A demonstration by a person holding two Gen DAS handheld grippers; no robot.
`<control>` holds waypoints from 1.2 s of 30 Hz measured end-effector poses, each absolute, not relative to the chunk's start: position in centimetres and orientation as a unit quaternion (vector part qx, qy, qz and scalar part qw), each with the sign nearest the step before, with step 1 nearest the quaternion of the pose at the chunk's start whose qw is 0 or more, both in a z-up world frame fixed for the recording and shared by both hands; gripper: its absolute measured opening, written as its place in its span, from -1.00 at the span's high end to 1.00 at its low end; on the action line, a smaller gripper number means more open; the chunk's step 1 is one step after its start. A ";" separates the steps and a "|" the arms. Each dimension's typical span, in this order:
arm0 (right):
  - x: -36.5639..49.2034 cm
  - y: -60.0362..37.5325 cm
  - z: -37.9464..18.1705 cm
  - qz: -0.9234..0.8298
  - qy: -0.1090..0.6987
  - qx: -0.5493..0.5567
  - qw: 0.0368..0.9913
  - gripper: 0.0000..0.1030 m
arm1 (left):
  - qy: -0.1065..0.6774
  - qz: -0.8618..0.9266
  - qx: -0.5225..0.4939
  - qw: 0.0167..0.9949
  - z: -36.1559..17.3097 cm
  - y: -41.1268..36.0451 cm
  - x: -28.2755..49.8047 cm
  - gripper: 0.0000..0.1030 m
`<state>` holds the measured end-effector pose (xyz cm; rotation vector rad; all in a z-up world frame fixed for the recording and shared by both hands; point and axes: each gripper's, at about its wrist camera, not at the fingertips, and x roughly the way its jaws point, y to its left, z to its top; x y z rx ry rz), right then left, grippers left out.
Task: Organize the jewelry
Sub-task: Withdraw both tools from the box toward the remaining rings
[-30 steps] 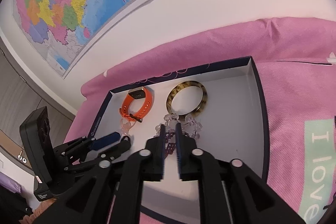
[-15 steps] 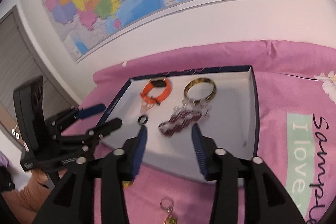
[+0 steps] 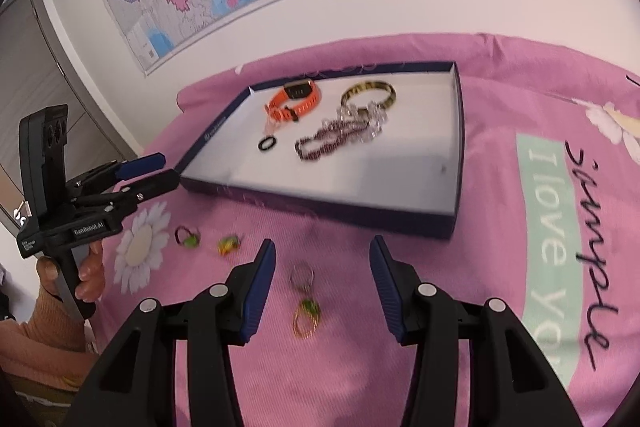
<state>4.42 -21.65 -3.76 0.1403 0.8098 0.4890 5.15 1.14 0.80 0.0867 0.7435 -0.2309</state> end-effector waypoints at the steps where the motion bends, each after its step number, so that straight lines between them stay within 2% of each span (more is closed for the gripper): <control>1: 4.2 -21.6 -4.0 0.237 0.393 0.065 0.886 0.10 | 0.363 -0.112 0.041 0.924 0.6 1.3 4.9 -0.34; 16: 2.1 -19.9 -5.5 0.238 0.414 0.027 0.878 0.05 | 0.376 -0.142 0.074 0.912 -1.5 0.3 1.3 -0.34; 23: 1.6 -19.3 -5.9 0.230 0.414 0.010 0.881 0.04 | 0.400 -0.142 0.061 0.903 -2.6 0.3 2.2 -0.18; 36: 1.3 -18.2 -6.2 0.223 0.406 -0.012 0.886 0.00 | 0.411 -0.143 0.061 0.898 -3.3 -0.5 2.2 -0.10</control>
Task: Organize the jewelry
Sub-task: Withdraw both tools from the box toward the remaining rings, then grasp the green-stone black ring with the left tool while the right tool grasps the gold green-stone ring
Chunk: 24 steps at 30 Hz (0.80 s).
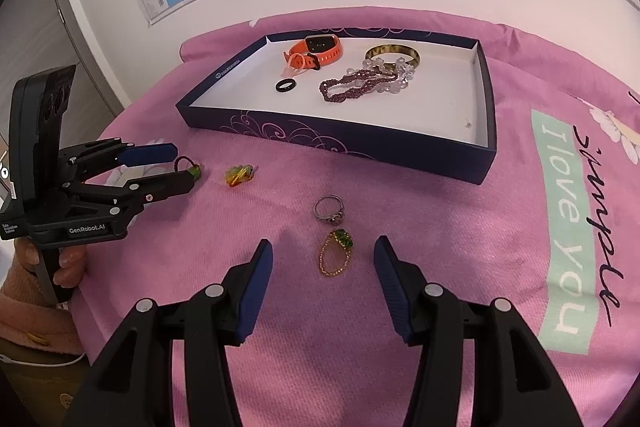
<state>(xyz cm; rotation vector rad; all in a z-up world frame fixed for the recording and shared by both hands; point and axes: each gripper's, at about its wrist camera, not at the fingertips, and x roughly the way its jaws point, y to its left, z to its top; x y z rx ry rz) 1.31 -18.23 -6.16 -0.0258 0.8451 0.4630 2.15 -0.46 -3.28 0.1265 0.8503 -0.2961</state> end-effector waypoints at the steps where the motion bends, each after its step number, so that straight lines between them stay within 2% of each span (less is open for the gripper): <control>1: 1.3 -18.2 -6.2 0.222 0.406 -0.013 0.887 0.00 | 0.411 -0.142 0.061 0.899 -3.3 -0.4 2.1 -0.10; 9: 1.1 -17.6 -6.2 0.211 0.401 -0.029 0.891 0.05 | 0.415 -0.144 0.057 0.897 -3.6 -0.3 2.0 -0.06; 11: 1.0 -17.5 -6.2 0.211 0.400 -0.032 0.891 0.24 | 0.416 -0.144 0.058 0.896 -3.6 -0.4 2.0 -0.06; 15: 1.1 -17.5 -6.2 0.205 0.400 -0.033 0.893 0.40 | 0.418 -0.146 0.059 0.895 -3.7 -0.4 2.0 -0.04; 19: 1.3 -18.0 -6.2 0.195 0.400 -0.029 0.895 0.64 | 0.420 -0.147 0.053 0.894 -3.8 -0.2 2.1 -0.01; 24: 1.5 -18.3 -6.2 0.191 0.400 -0.025 0.896 0.78 | 0.422 -0.149 0.052 0.893 -3.9 -0.2 2.3 0.08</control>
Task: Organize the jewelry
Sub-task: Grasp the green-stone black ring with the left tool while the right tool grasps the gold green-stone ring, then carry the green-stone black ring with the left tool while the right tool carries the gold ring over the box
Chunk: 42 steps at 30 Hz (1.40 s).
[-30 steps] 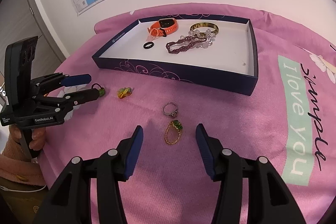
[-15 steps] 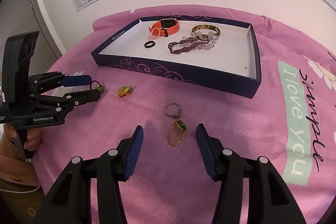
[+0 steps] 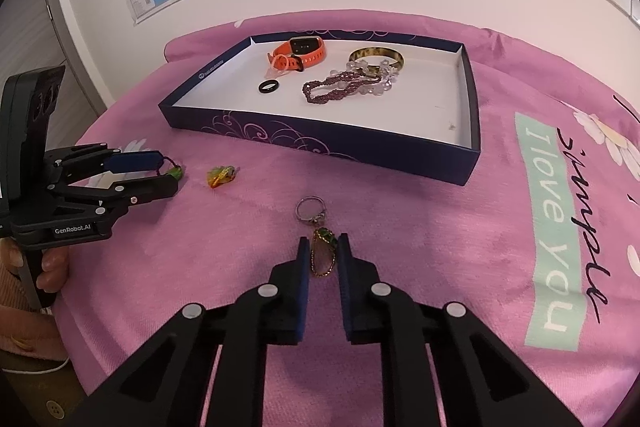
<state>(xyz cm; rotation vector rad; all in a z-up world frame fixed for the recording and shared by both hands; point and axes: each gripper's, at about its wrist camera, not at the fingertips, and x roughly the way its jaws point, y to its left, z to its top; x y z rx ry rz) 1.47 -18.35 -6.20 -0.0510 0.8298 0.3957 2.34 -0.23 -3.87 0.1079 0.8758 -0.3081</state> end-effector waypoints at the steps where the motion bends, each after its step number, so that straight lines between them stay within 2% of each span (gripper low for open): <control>1: 1.5 -18.4 -6.2 0.190 0.400 -0.025 0.896 0.83 | 0.422 -0.148 0.052 0.893 -3.9 -0.2 2.3 0.09; 2: 1.5 -18.4 -6.2 0.190 0.400 -0.024 0.896 0.92 | 0.422 -0.148 0.053 0.893 -3.9 -0.2 2.3 0.14; 5: 1.6 -18.3 -6.2 0.193 0.401 -0.022 0.895 0.96 | 0.423 -0.149 0.056 0.892 -3.9 -0.4 2.3 0.24; 9: 1.6 -18.5 -6.2 0.196 0.401 -0.014 0.895 0.97 | 0.424 -0.155 0.058 0.891 -3.9 -0.6 2.3 0.61; 13: 1.5 -18.6 -6.1 0.200 0.400 -0.005 0.894 0.98 | 0.422 -0.159 0.062 0.890 -3.8 -0.8 2.1 0.67; 14: 1.5 -18.6 -6.1 0.204 0.399 -0.001 0.894 0.98 | 0.422 -0.161 0.062 0.890 -3.8 -0.9 2.1 0.74; 42: 2.0 -19.1 -3.7 0.242 0.367 0.044 0.897 0.98 | 0.395 -0.163 0.040 0.903 -1.5 -0.1 1.8 0.75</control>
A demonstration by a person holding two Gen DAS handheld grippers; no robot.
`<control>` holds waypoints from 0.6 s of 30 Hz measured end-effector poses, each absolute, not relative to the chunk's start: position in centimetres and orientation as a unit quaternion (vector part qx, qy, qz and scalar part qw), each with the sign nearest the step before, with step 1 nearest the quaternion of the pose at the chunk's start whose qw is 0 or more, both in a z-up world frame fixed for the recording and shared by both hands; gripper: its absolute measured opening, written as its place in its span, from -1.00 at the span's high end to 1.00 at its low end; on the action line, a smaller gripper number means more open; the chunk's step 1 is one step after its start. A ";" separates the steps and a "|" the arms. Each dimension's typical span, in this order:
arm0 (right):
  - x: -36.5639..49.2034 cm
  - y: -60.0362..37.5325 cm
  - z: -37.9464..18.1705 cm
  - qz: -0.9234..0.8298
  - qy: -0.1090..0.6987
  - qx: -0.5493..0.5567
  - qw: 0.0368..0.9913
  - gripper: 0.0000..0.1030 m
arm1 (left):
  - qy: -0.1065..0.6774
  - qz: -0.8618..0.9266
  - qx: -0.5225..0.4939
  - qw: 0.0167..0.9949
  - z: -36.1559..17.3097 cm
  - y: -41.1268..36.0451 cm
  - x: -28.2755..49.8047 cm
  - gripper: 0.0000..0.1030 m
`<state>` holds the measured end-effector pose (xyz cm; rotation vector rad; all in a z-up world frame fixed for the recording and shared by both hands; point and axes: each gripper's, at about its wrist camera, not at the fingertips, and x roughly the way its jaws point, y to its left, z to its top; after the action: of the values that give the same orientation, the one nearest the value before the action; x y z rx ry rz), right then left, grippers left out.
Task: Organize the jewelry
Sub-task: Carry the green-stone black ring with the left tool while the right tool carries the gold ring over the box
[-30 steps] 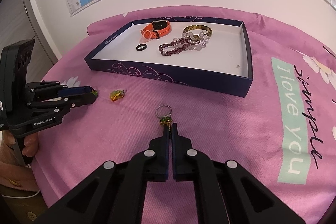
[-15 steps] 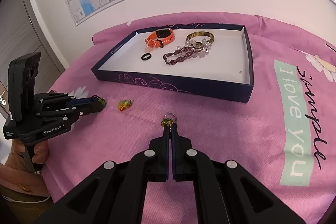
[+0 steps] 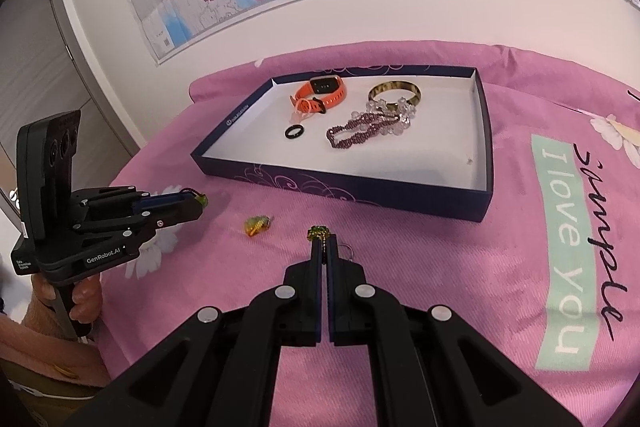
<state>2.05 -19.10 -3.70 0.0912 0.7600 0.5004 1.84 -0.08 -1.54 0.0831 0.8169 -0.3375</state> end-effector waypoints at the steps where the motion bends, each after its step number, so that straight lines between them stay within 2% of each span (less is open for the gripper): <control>1: 2.1 -19.1 -3.6 0.242 0.366 0.045 0.898 0.98 | 0.394 -0.163 0.039 0.904 -1.4 0.0 1.8 0.75; 18: 2.9 -19.3 -2.6 0.250 0.354 0.060 0.899 0.98 | 0.377 -0.166 0.033 0.911 0.1 0.0 2.4 0.75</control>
<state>2.87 -19.32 -2.56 0.1236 0.7318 0.5177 2.38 0.04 0.15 0.0681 0.7773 -0.3424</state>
